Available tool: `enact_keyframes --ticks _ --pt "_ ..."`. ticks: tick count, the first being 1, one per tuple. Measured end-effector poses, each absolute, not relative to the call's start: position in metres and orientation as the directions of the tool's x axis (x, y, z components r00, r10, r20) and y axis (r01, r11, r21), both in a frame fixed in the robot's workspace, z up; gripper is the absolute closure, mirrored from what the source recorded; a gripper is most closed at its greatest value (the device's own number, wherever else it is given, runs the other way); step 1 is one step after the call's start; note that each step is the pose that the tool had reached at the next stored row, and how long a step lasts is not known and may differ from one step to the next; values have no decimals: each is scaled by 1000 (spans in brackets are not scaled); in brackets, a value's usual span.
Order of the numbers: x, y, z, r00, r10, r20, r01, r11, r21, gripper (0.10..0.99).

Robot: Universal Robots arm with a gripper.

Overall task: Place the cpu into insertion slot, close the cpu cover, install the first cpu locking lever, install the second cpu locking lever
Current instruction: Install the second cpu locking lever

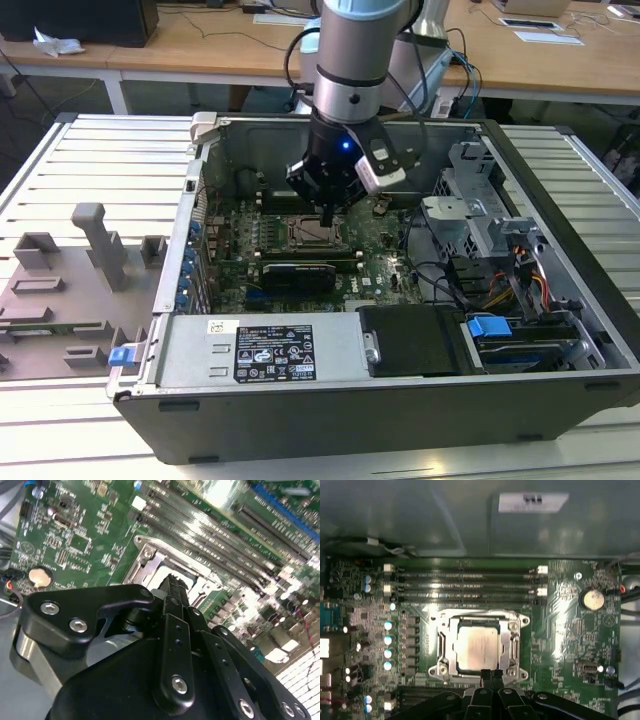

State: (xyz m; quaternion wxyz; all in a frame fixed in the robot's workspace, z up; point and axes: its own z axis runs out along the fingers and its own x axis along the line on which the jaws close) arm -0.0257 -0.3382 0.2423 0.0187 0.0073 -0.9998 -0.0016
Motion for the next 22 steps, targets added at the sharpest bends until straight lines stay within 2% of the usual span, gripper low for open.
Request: enact_keyframes --ticks 3,8,11,12,18,22 --pt "-26 -352 241 -999 -15 37 -15 1000 18 980" --pt "-26 -356 234 -999 -16 37 -15 1000 27 980" --pt "-27 -365 234 -999 -17 36 -15 997 77 980" --pt "-30 -376 233 -999 -19 35 -15 991 133 980" --pt "-43 -392 230 -999 -21 34 -15 984 180 980" --pt "-54 -400 220 -999 -24 34 -17 982 189 980"
